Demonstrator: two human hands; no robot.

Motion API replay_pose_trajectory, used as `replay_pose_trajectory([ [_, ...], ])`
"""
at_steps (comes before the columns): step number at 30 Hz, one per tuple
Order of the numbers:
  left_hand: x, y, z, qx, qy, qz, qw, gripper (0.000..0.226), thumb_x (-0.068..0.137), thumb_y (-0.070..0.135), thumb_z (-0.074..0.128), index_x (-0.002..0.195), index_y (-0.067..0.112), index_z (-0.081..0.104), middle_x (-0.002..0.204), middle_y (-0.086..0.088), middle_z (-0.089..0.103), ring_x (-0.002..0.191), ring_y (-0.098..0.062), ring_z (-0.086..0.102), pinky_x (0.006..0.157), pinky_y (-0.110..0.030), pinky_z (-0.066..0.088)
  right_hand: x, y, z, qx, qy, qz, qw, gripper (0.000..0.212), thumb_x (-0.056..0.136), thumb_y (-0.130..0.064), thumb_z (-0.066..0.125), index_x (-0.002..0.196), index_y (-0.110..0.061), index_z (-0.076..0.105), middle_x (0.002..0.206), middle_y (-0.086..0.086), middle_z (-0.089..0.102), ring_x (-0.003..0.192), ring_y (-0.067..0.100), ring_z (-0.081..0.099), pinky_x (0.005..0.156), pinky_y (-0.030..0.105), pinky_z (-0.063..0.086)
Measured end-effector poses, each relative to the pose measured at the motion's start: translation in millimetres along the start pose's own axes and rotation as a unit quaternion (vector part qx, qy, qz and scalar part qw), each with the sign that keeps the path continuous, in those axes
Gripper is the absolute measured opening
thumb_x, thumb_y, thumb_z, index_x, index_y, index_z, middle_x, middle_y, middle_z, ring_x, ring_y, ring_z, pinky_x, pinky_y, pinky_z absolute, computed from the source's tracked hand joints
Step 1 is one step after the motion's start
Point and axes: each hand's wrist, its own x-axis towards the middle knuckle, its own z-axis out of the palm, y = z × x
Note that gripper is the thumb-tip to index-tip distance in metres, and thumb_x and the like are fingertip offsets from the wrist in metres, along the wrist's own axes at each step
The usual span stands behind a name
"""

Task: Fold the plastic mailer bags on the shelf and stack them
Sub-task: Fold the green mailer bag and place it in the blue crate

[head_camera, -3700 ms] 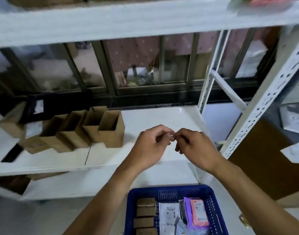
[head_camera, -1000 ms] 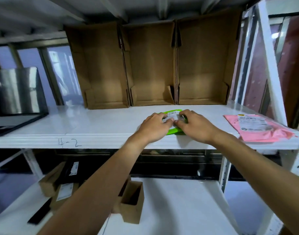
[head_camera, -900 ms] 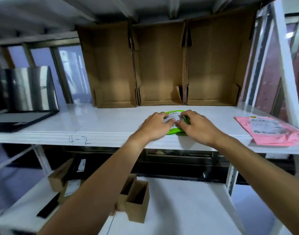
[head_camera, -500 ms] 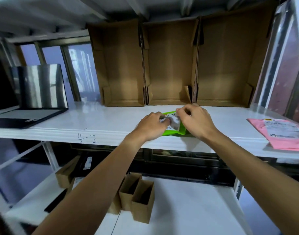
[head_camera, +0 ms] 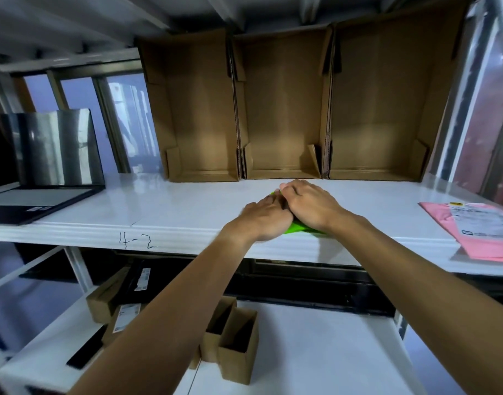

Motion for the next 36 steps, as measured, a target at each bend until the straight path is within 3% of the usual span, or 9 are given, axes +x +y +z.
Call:
replay_pose_trajectory([
  [4,6,-1,0,-0.027,-0.006,-0.006,1.000,0.057,0.104,0.045,0.021,0.159,0.034,0.016,0.165,0.005,0.023,0.150,-0.020,0.024,0.120,-0.047,0.022,2,7,1,0.006,-0.005,0.008,1.000,0.053,0.103,-0.052,0.024,0.135,-0.022,0.054,0.144,0.004,0.051,0.130,0.025,0.045,0.102,0.039,0.035],
  [8,6,-1,1,-0.074,0.017,-0.035,0.997,0.055,0.105,0.048,0.013,0.154,0.029,0.029,0.163,0.003,0.029,0.148,-0.021,0.028,0.119,-0.044,0.024,3,10,2,0.029,0.012,0.027,0.999,0.056,0.103,-0.052,0.025,0.145,-0.022,0.046,0.153,0.002,0.043,0.139,0.022,0.037,0.110,0.038,0.030],
  [12,14,-9,1,-0.124,0.041,-0.061,0.990,0.047,0.103,0.042,0.021,0.135,0.022,0.049,0.153,-0.002,0.044,0.139,-0.023,0.039,0.113,-0.044,0.032,3,11,2,0.035,0.028,0.039,0.998,0.058,0.103,-0.052,0.026,0.148,-0.019,0.042,0.156,0.002,0.038,0.142,0.022,0.033,0.112,0.038,0.028],
  [15,15,-14,2,-0.167,0.075,-0.070,0.981,0.050,0.105,0.042,0.029,0.148,0.021,0.043,0.157,-0.004,0.040,0.141,-0.025,0.040,0.115,-0.043,0.033,4,13,1,0.037,0.039,0.057,0.997,0.059,0.102,-0.053,0.031,0.150,-0.019,0.038,0.158,0.003,0.034,0.145,0.024,0.029,0.113,0.039,0.027],
  [21,16,-21,1,-0.265,0.125,-0.064,0.954,0.044,0.107,0.028,0.034,0.148,0.019,0.046,0.154,-0.003,0.045,0.140,-0.023,0.042,0.114,-0.032,0.034,6,14,1,0.033,0.027,0.097,0.994,0.070,0.095,-0.050,0.048,0.151,-0.011,0.032,0.154,0.012,0.035,0.138,0.030,0.039,0.112,0.041,0.035],
  [25,18,-22,0,-0.320,0.145,-0.070,0.934,0.041,0.107,0.026,0.038,0.144,0.019,0.053,0.148,-0.002,0.051,0.133,-0.020,0.048,0.098,-0.022,0.037,3,11,0,0.021,0.018,0.072,0.997,0.066,0.097,-0.050,0.047,0.152,-0.017,0.034,0.157,0.007,0.034,0.143,0.027,0.033,0.114,0.037,0.031],
  [30,19,-21,3,-0.310,0.132,-0.068,0.939,0.044,0.102,0.014,0.038,0.142,0.020,0.055,0.138,-0.011,0.060,0.123,-0.035,0.057,0.095,-0.037,0.051,1,11,0,0.039,-0.004,0.051,0.998,0.050,0.100,-0.038,0.043,0.148,-0.024,0.042,0.150,0.005,0.047,0.134,0.026,0.046,0.111,0.038,0.037],
  [32,17,-22,3,-0.307,0.133,-0.066,0.940,0.046,0.101,0.011,0.037,0.141,0.021,0.055,0.139,-0.008,0.059,0.122,-0.033,0.058,0.094,-0.035,0.050,3,10,2,0.036,-0.025,0.036,0.998,0.044,0.100,-0.031,0.041,0.143,-0.024,0.049,0.144,0.006,0.053,0.127,0.028,0.051,0.106,0.039,0.041],
  [36,9,-17,-1,-0.259,0.125,-0.049,0.957,0.048,0.099,0.010,0.036,0.141,0.022,0.056,0.143,-0.005,0.057,0.120,-0.036,0.058,0.087,-0.035,0.052,5,8,3,-0.032,-0.057,0.004,0.998,0.043,0.101,-0.025,0.038,0.141,-0.022,0.051,0.151,0.008,0.047,0.133,0.030,0.044,0.110,0.042,0.036],
])
